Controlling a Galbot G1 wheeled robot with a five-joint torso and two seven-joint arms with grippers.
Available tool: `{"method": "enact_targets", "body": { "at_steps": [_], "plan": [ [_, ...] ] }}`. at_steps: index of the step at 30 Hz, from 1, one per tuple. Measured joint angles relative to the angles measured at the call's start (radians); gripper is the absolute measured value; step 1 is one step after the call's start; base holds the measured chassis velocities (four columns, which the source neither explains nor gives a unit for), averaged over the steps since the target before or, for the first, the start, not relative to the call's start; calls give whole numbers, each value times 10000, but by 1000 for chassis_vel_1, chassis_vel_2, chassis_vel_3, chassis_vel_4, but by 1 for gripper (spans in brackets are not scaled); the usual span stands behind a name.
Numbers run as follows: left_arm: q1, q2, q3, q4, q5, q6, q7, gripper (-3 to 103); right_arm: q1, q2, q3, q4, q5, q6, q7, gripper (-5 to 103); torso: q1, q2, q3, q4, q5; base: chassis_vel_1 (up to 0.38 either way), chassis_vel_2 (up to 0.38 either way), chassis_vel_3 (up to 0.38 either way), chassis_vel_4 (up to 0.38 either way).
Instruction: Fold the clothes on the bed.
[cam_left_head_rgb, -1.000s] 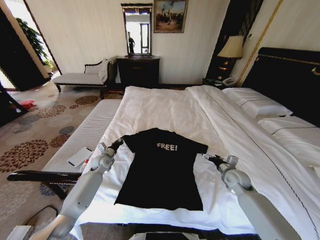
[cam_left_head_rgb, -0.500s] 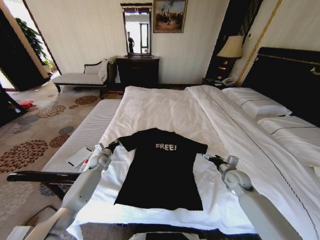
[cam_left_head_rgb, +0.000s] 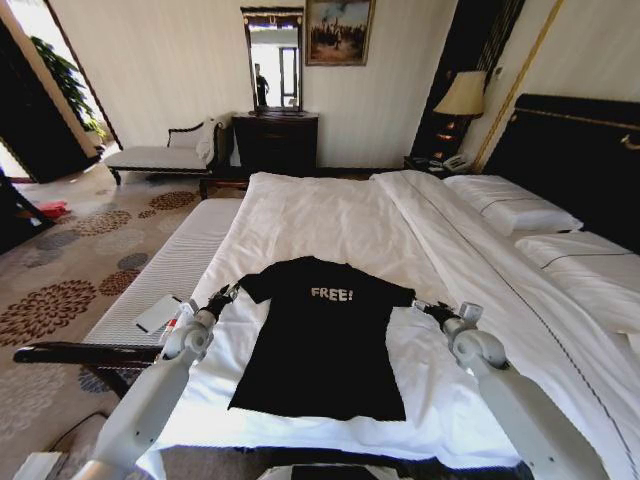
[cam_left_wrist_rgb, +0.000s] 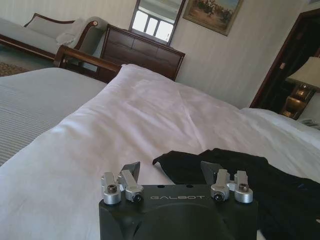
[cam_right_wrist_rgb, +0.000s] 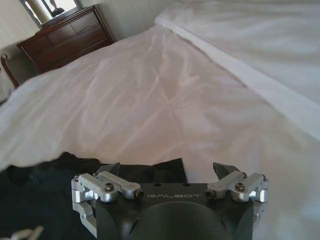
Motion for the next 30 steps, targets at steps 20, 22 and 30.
{"method": "enact_targets", "body": {
  "at_steps": [20, 22, 30],
  "plan": [
    [321, 69, 644, -1214, 267, 151, -432, 100, 2316, -215, 152, -2757, 3547, -2862, 1556, 100, 0, 0, 0, -4, 1, 0, 0, 0, 0],
    [340, 89, 666, -1285, 267, 166, -473, 100, 2597, -91, 74, -3077, 3405, -2844, 1462, 100, 1, 0, 0, -4, 1, 0, 0, 0, 0],
    [340, 144, 703, -1331, 273, 198, -556, 100, 3000, 214, -21, -3572, 3122, -2791, 1335, 100, 1, 0, 0, -2, 0, 0, 0, 0, 0]
  ]
}}
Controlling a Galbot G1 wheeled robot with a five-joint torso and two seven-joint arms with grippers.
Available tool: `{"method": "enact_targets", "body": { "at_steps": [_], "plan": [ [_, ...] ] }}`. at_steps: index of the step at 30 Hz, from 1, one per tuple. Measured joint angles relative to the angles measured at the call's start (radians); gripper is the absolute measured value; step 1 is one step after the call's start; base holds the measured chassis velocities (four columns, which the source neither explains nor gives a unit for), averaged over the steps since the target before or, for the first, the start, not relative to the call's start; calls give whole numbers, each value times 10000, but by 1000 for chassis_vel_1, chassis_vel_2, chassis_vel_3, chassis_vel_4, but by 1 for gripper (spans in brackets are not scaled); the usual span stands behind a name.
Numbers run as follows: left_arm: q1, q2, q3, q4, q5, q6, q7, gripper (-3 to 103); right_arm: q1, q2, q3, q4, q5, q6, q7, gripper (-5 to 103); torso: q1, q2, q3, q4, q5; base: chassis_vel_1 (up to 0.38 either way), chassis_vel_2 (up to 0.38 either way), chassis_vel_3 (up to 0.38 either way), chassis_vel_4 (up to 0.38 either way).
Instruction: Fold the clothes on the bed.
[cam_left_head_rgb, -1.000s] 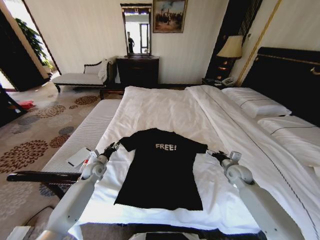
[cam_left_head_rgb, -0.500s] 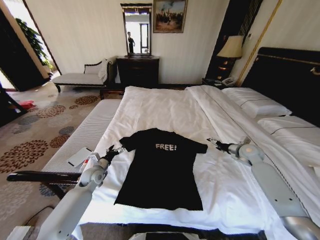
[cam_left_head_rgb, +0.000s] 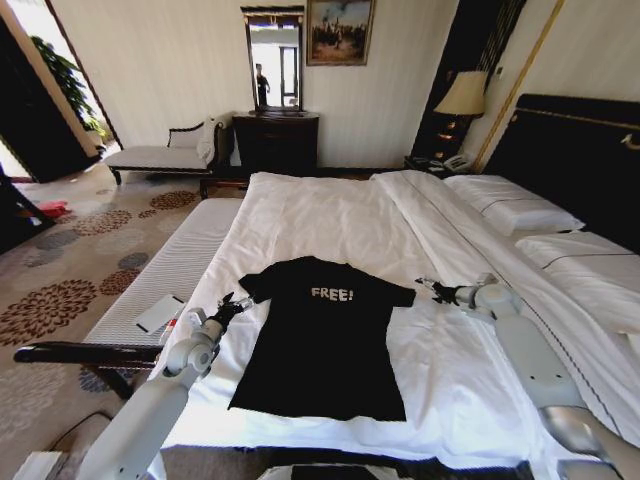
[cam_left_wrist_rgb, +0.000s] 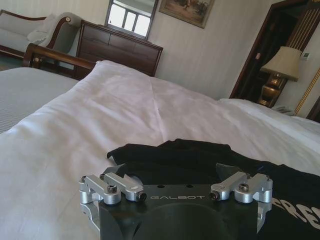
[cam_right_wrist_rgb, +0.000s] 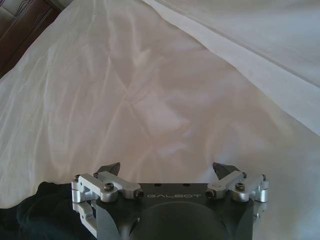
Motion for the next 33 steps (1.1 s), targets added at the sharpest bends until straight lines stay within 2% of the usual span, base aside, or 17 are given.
{"method": "enact_targets", "body": {
  "at_steps": [9, 13, 15, 18, 20, 23, 24, 27, 28, 30, 31, 33],
  "plan": [
    [34, -56, 23, 39, 65, 5, -2, 100, -429, 143, 72, 403, -179, -52, 70, 103, 0, 0, 0, -2, -1, 0, 0, 0, 0],
    [65, -62, 29, 49, 90, 5, 11, 100, -405, 199, 36, 378, -311, -70, 84, 84, 0, 0, 0, -3, 0, 0, 0, 0, 0],
    [70, -55, 25, 53, 90, 5, 13, 100, -388, 206, 30, 361, -322, -70, 84, 84, 0, 0, 0, -3, 0, 0, 0, 0, 0],
    [82, 2, -27, 86, 81, 6, 29, 100, -250, 243, -31, 111, -448, -51, 32, 68, -1, 0, 0, 0, -1, 0, 0, 0, 0],
    [82, 12, -41, 91, 73, 6, 31, 100, -235, 245, -39, 76, -462, -45, 16, 68, 0, 0, 0, 0, -1, 0, 0, 0, 0],
    [78, 15, -79, 155, 56, 0, 41, 100, -221, 248, -58, 0, -526, -23, -30, 51, 0, 0, 0, -2, 0, 0, 0, 0, 0],
    [78, 15, -79, 155, 56, 0, 41, 100, -221, 248, -58, 0, -526, -23, -30, 51, 0, 0, 0, -2, 0, 0, 0, 0, 0],
    [65, -58, -80, 219, 60, -10, 47, 100, -244, 248, -91, -24, -662, 3, -147, 35, 0, 0, 0, -1, 0, 0, 0, 0, 0],
    [65, -58, -80, 219, 60, -10, 47, 100, -244, 248, -91, -24, -662, 3, -147, 35, 0, 0, 0, -1, 0, 0, 0, 0, 0],
    [59, -82, -80, 229, 61, -11, 48, 100, -251, 245, -105, -47, -748, 26, -228, 25, 0, 0, 0, -2, 0, 0, 0, 0, 0],
    [59, -82, -80, 229, 61, -11, 48, 100, -251, 245, -105, -47, -748, 26, -228, 25, 0, 0, 0, -2, 0, 0, 0, 0, 0],
    [52, -90, -82, 252, 61, -14, 56, 100, -253, 239, -143, -66, -885, 120, -385, 14, 0, 0, 0, -2, 0, 0, 0, 0, 0]
  ]
}}
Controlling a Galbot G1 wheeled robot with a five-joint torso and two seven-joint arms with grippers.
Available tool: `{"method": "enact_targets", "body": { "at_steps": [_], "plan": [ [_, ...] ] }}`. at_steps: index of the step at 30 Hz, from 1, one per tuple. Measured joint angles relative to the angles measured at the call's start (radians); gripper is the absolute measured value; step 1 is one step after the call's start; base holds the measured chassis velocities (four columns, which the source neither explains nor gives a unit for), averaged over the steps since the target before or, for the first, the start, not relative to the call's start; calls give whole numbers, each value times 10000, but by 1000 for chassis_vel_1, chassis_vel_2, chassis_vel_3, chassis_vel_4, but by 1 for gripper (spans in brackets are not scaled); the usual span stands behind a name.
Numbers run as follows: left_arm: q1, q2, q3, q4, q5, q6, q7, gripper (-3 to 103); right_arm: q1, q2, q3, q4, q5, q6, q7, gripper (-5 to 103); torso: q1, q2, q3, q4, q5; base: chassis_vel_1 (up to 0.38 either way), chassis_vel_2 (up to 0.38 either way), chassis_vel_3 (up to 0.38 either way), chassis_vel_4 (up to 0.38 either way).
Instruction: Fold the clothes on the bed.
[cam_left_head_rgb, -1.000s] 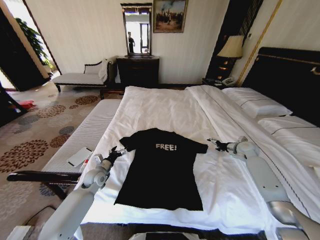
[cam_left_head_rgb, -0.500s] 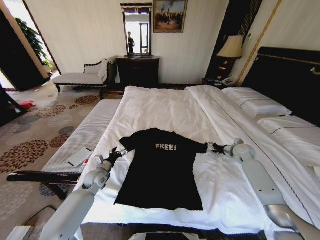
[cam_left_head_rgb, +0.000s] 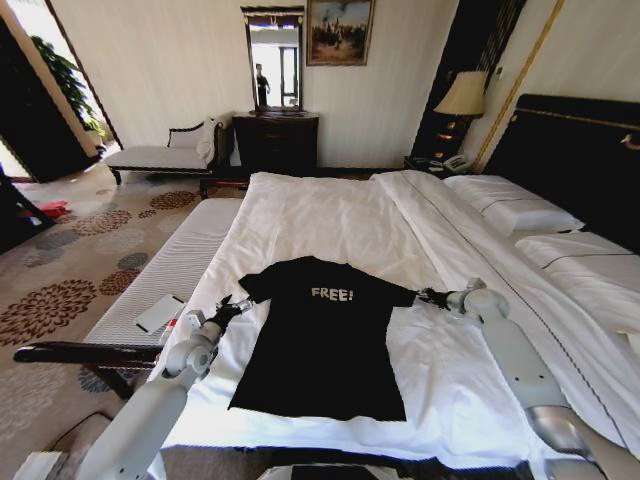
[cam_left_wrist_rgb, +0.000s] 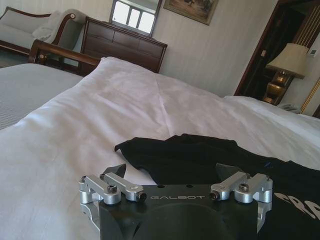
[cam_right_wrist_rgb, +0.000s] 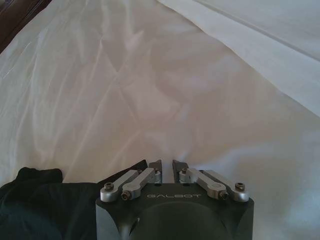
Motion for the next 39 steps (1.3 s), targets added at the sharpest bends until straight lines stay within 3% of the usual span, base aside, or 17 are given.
{"method": "enact_targets", "body": {
  "at_steps": [5, 15, 24, 25, 27, 31, 32, 39],
  "plan": [
    [0, 1, -55, 73, -6, -14, 12, 100, -23, -1, -38, 38, -199, 244, -240, 1, 0, 0, 0, 1, 0, 0, 0, 0, 0],
    [30, -61, -121, 118, -90, -26, 7, 100, -67, -111, 26, 689, -172, 626, -333, 0, 0, 0, 0, 1, -1, 0, 0, 0, 0],
    [101, -52, -141, 85, -61, -30, 10, 100, -384, -206, 54, 1215, -100, 459, -315, -1, 0, 0, 0, 0, -1, 0, 0, 0, 0],
    [112, -52, -143, 77, -58, -30, 11, 100, -409, -205, 53, 1216, -108, 434, -313, 4, 0, 0, 0, 0, 0, 0, 0, 0, 0],
    [130, -52, -145, 53, -53, -31, 12, 100, -422, -189, 54, 1180, -147, 408, -304, 4, 0, 0, -1, -1, 0, 0, 0, 0, 0],
    [189, -2, -145, -5, -14, -33, 22, 100, -419, -126, 28, 895, -290, 336, -283, 26, 0, 0, 0, 1, 2, 0, 0, 0, 0],
    [189, -2, -145, -5, -14, -33, 22, 100, -419, -126, 28, 895, -290, 336, -283, 26, 0, 0, 0, 1, 2, 0, 0, 0, 0],
    [186, 40, -134, -23, -13, -35, 30, 100, -437, -111, 8, 782, -339, 206, -255, 53, 0, 0, -1, 0, -1, 0, 0, 0, 0]
  ]
}}
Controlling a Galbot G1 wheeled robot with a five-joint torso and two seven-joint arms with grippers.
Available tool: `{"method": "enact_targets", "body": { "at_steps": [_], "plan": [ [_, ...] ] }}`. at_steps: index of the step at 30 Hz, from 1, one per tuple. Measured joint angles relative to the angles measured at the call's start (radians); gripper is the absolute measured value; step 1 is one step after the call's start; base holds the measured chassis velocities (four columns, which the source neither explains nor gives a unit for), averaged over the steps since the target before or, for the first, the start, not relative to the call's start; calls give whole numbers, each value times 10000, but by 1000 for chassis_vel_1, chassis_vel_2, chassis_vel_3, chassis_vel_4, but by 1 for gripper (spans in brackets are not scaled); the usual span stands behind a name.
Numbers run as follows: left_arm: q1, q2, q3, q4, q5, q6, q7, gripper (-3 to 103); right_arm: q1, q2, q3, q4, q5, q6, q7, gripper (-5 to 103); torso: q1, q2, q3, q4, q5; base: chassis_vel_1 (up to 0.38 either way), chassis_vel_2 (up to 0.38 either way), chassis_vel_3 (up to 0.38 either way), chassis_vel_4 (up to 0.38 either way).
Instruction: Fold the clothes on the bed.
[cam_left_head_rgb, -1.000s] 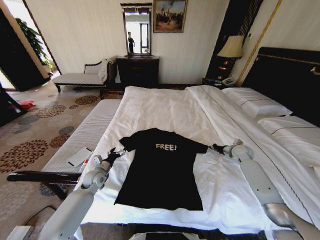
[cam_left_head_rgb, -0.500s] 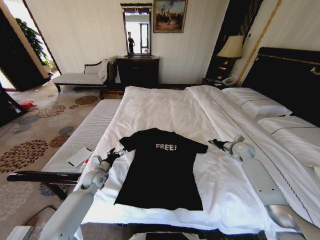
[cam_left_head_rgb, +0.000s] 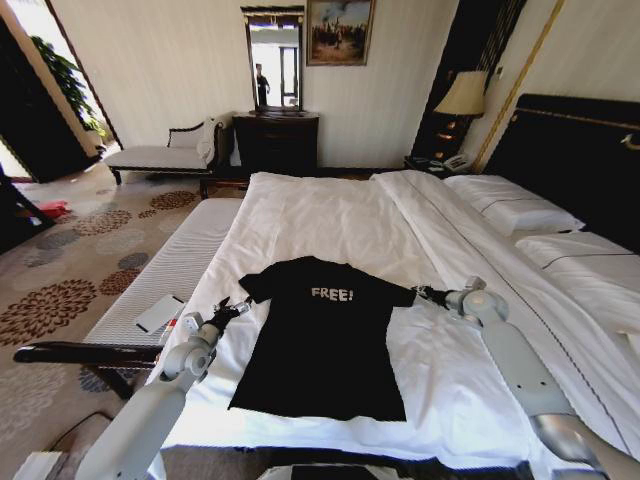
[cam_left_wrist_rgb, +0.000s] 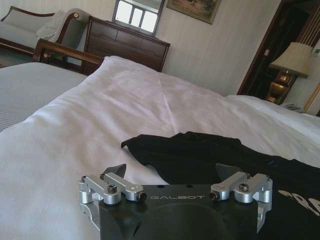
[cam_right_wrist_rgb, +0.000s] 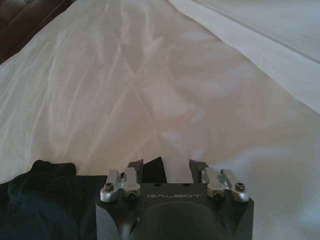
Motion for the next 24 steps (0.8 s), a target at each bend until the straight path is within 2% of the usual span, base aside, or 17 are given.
{"method": "enact_targets", "body": {
  "at_steps": [3, 8, 10, 13, 16, 17, 20, 22, 24],
  "plan": [
    [-7, -10, 10, 6, 0, 0, 1, 100, -14, 19, -8, 42, 8, -26, 21, 58, 0, 0, 0, -1, 0, 0, 0, 0, 0],
    [-12, 8, 28, 40, 20, 0, 14, 100, -43, 122, -167, 299, 67, -188, 191, 85, 0, 0, 0, 1, -1, 0, 0, 0, 0],
    [-11, 14, 20, 47, 19, 0, 17, 100, -52, 127, -212, 323, 62, -202, 204, 85, 0, 0, 0, 1, -1, 0, 0, 0, 0],
    [0, 37, -11, 79, 17, -1, 26, 100, -106, 167, -344, 444, 35, -244, 286, 99, 0, 0, 0, 1, -1, 0, 0, 0, 0],
    [3, 39, -30, 95, 14, -5, 35, 100, -211, 228, -383, 535, -2, -248, 326, 102, 0, 0, 0, 1, 1, 0, 0, 0, 0],
    [3, 39, -34, 99, 13, -5, 37, 100, -234, 247, -386, 548, -13, -248, 337, 102, 0, 0, 0, 1, 1, 0, 0, 0, 0],
    [-9, 24, -43, 115, 10, -10, 42, 100, -268, 307, -390, 533, -111, -227, 372, 88, 0, 0, 0, -1, 0, 0, 0, 0, 0],
    [-10, 15, -45, 117, 8, -12, 42, 100, -269, 307, -390, 525, -118, -217, 372, 88, 0, 0, 0, -1, 0, 0, 0, 0, 0],
    [-10, -4, -46, 119, 6, -17, 42, 100, -273, 289, -382, 517, -136, -154, 348, 77, 1, 0, 1, 0, 1, 0, 0, 0, 0]
  ]
}}
